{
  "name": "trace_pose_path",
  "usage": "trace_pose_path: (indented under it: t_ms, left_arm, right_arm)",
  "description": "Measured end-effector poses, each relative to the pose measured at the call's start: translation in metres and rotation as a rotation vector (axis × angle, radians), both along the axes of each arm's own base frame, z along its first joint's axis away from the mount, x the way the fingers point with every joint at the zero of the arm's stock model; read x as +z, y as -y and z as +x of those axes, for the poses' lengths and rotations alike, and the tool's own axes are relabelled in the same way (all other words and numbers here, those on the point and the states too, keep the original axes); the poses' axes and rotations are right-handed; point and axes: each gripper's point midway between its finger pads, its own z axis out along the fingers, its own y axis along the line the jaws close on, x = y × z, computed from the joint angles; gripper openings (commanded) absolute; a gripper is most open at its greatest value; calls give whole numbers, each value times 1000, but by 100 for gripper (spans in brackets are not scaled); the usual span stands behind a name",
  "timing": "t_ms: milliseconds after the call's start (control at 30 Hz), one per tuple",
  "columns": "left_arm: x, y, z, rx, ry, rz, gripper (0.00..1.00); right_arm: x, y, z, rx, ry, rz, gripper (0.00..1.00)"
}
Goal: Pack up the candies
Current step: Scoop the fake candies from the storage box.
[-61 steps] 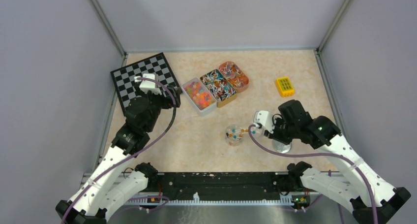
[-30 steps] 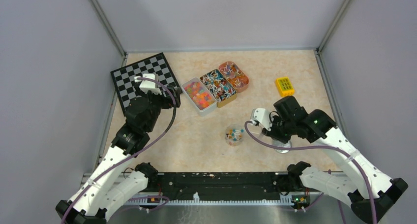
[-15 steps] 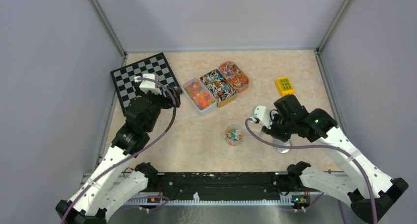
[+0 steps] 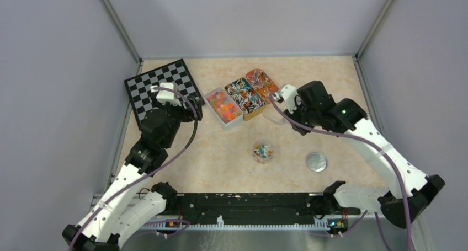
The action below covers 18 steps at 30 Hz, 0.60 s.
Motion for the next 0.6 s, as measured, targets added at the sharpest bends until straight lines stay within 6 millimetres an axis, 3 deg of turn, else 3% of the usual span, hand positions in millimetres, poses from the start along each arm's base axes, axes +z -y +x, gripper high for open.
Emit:
trace_pose_path:
  t_ms: [233, 500, 600]
  left_arm:
    - [0, 0, 0, 0, 0, 0, 99]
    - [1, 0, 0, 0, 2, -1, 99]
    - [2, -1, -1, 0, 7, -4, 99]
  right_arm:
    - [-16, -20, 36, -201, -66, 14, 0]
    - [-5, -62, 86, -350, -92, 104, 0]
    - [-10, -79, 100, -363, -129, 119, 0]
